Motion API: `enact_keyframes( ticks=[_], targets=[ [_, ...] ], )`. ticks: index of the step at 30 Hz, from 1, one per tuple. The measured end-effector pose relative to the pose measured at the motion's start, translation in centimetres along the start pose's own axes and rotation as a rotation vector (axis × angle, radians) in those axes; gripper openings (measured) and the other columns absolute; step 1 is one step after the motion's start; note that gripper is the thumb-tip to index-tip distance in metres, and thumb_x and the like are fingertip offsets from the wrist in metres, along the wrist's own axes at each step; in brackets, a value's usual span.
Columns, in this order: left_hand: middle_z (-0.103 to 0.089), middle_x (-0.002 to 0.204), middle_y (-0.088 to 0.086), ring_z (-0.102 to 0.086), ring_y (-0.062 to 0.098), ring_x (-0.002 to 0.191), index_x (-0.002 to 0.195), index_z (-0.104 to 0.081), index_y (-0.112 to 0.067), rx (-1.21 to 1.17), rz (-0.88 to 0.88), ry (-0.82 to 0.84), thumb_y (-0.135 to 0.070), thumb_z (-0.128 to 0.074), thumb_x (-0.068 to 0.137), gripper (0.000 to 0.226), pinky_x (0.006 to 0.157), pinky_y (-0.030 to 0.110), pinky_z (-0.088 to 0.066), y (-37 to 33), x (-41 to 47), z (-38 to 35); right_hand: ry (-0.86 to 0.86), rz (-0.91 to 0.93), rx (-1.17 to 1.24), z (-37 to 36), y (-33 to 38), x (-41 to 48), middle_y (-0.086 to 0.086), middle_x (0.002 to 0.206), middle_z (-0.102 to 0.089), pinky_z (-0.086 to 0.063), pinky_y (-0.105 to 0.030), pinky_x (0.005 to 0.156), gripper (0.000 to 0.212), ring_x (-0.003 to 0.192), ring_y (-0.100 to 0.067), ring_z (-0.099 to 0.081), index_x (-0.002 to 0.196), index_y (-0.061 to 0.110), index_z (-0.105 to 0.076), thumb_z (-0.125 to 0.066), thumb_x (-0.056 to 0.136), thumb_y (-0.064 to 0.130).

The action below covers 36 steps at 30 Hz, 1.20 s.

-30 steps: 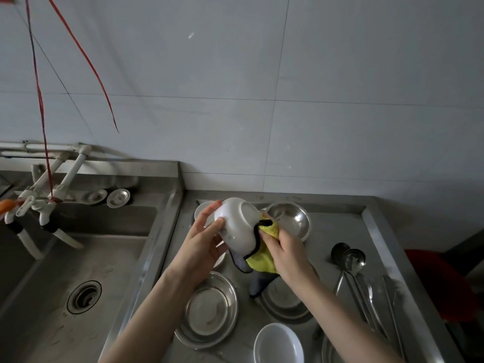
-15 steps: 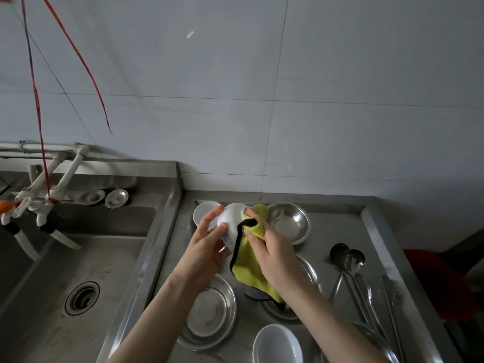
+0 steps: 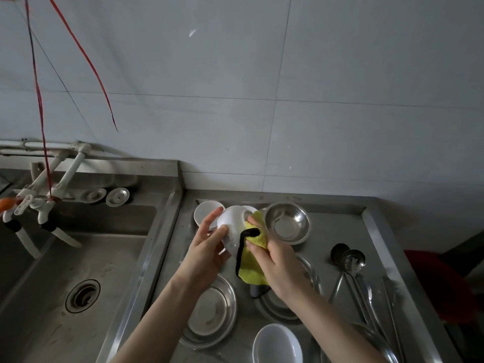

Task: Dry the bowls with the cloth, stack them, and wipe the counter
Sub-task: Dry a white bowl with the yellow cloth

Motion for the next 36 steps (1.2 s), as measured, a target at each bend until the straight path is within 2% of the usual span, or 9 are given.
enact_keyframes(
  ticks=[4,6,8,10,15,21,26,32,36],
  targets=[
    [-0.059,0.123,0.015,-0.064,0.027,0.103,0.131,-0.055,-0.035,0.074,0.007,0.053,-0.011,-0.055,0.096,0.043,0.083,0.038,-0.058,0.5,-0.1,-0.9,-0.100,-0.045,0.090,0.8,-0.6,0.8,0.024,0.117,-0.054,-0.033,0.000,0.087,0.039,0.107,0.022,-0.047,0.136,0.030,-0.045,-0.050,0.098,0.025],
    [-0.062,0.112,0.016,-0.065,0.025,0.098,0.134,-0.052,-0.036,0.141,0.002,0.087,-0.011,-0.058,0.095,0.046,0.083,0.040,-0.058,0.3,-0.3,-1.2,-0.158,-0.101,0.114,1.6,-1.3,1.4,0.017,0.113,-0.062,-0.037,-0.001,0.082,0.038,0.100,0.018,-0.053,0.135,0.022,-0.049,-0.048,0.098,0.027],
    [-0.059,0.109,0.025,-0.062,0.029,0.098,0.134,-0.051,-0.039,0.191,0.020,0.147,-0.017,-0.064,0.090,0.052,0.085,0.046,-0.055,0.2,-0.5,-1.5,-0.186,-0.137,0.094,2.4,-1.9,2.0,0.004,0.094,-0.069,-0.044,-0.008,0.072,0.034,0.082,0.006,-0.060,0.127,0.017,-0.057,-0.047,0.098,0.030],
    [-0.055,0.104,0.024,-0.058,0.033,0.098,0.134,-0.051,-0.043,0.199,0.042,0.199,-0.022,-0.065,0.084,0.056,0.081,0.044,-0.056,0.2,-0.7,-1.8,-0.155,-0.142,0.067,2.6,-1.9,2.6,0.007,0.087,-0.067,-0.044,-0.014,0.072,0.029,0.079,0.004,-0.060,0.118,0.016,-0.062,-0.047,0.098,0.032],
    [-0.058,0.116,0.022,-0.057,0.032,0.105,0.139,-0.045,-0.041,0.192,0.037,0.196,-0.016,-0.063,0.091,0.057,0.085,0.043,-0.054,0.3,-0.4,-1.6,-0.033,0.000,-0.070,1.7,0.0,2.3,0.016,0.119,-0.061,-0.040,-0.006,0.090,0.036,0.109,0.005,-0.054,0.133,0.027,-0.052,-0.051,0.097,0.031],
    [-0.059,0.113,0.020,-0.059,0.031,0.103,0.135,-0.050,-0.044,0.094,0.059,0.057,-0.014,-0.058,0.095,0.051,0.092,0.047,-0.044,1.0,0.5,0.5,0.081,0.240,-0.193,0.1,1.4,0.3,0.009,0.147,-0.042,-0.033,-0.028,0.111,0.049,0.136,-0.001,-0.034,0.138,0.023,-0.048,-0.058,0.090,0.020],
    [-0.069,0.114,0.017,-0.062,0.028,0.095,0.127,-0.055,-0.041,-0.037,0.070,0.001,-0.014,-0.053,0.097,0.040,0.078,0.038,-0.056,0.9,0.4,1.0,0.196,0.320,-0.299,-1.1,1.4,-2.1,0.015,0.153,-0.028,-0.024,-0.035,0.117,0.067,0.142,0.002,-0.017,0.147,0.024,-0.033,-0.060,0.088,0.008],
    [-0.073,0.092,0.002,-0.064,0.023,0.090,0.127,-0.057,-0.033,-0.018,0.022,-0.033,-0.013,-0.051,0.099,0.035,0.085,0.041,-0.053,0.1,0.7,1.3,0.165,0.259,-0.262,-0.8,-0.7,-2.8,0.020,0.156,-0.019,-0.023,-0.030,0.117,0.078,0.143,-0.002,-0.019,0.149,0.030,-0.025,-0.062,0.086,0.003],
    [-0.070,0.107,0.007,-0.063,0.024,0.097,0.131,-0.056,-0.026,-0.045,0.013,-0.020,-0.015,-0.050,0.099,0.035,0.081,0.036,-0.057,-0.3,0.5,1.0,0.066,0.220,-0.156,-1.0,-0.6,-3.2,0.017,0.156,-0.020,-0.030,-0.024,0.112,0.078,0.142,-0.003,-0.021,0.149,0.028,-0.026,-0.061,0.086,0.000]
  ],
)
Point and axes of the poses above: each hand's wrist, its own x-axis towards the middle knuckle, its own z-axis out of the back of the hand, y = z × x, the point moved 6 cm from there along x, towards the middle knuckle
